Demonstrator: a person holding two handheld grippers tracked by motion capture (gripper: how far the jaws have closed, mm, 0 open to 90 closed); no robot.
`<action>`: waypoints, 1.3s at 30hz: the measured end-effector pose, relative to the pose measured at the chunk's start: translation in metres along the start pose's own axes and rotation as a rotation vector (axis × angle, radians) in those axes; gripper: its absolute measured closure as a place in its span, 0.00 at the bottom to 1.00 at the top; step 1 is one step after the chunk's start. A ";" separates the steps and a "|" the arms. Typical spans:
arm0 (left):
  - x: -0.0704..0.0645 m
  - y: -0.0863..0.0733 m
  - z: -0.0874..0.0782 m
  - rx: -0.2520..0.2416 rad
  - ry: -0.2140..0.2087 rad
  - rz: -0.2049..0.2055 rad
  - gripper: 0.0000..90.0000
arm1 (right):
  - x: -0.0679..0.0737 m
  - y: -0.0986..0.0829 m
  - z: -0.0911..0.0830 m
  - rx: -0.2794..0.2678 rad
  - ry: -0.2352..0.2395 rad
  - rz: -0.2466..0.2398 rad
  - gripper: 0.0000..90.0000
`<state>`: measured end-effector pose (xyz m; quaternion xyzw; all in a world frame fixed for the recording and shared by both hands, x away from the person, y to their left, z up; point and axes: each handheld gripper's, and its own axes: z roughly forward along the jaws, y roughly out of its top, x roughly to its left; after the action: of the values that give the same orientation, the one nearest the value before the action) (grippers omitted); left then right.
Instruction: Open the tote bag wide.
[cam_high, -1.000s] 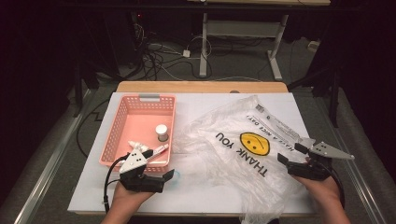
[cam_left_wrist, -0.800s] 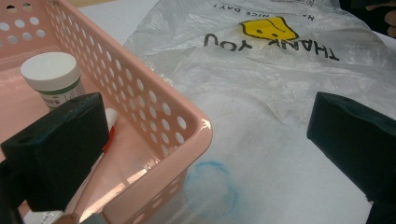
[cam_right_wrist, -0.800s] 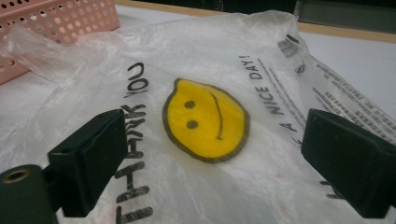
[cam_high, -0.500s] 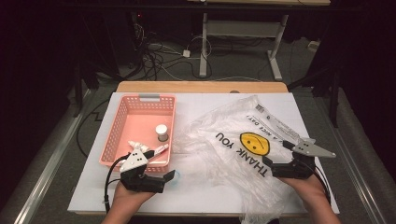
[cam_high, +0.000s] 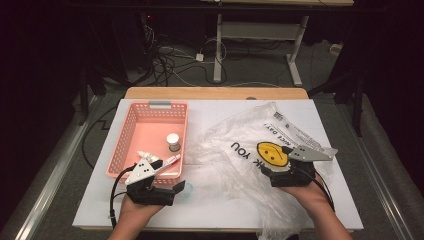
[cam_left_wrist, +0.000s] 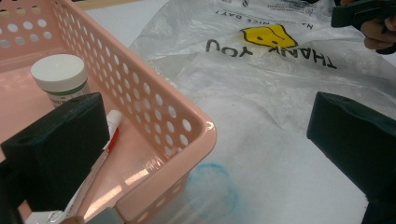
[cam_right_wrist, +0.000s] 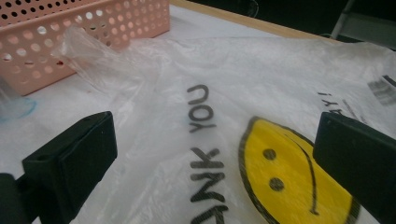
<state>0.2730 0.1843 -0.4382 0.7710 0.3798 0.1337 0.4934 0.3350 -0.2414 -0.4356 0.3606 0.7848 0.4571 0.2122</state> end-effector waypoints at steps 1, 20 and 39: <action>0.000 0.000 0.000 -0.001 0.000 0.001 0.00 | 0.002 0.002 0.002 -0.001 0.006 -0.004 0.01; -0.002 -0.001 0.001 0.000 -0.011 0.004 0.00 | 0.046 -0.001 0.035 0.151 0.173 -0.079 0.36; -0.003 -0.001 0.001 -0.007 -0.012 0.008 0.00 | 0.054 -0.021 0.057 0.304 0.217 -0.168 0.46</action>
<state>0.2716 0.1816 -0.4392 0.7716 0.3732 0.1323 0.4978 0.3293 -0.1750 -0.4823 0.2705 0.8904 0.3501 0.1070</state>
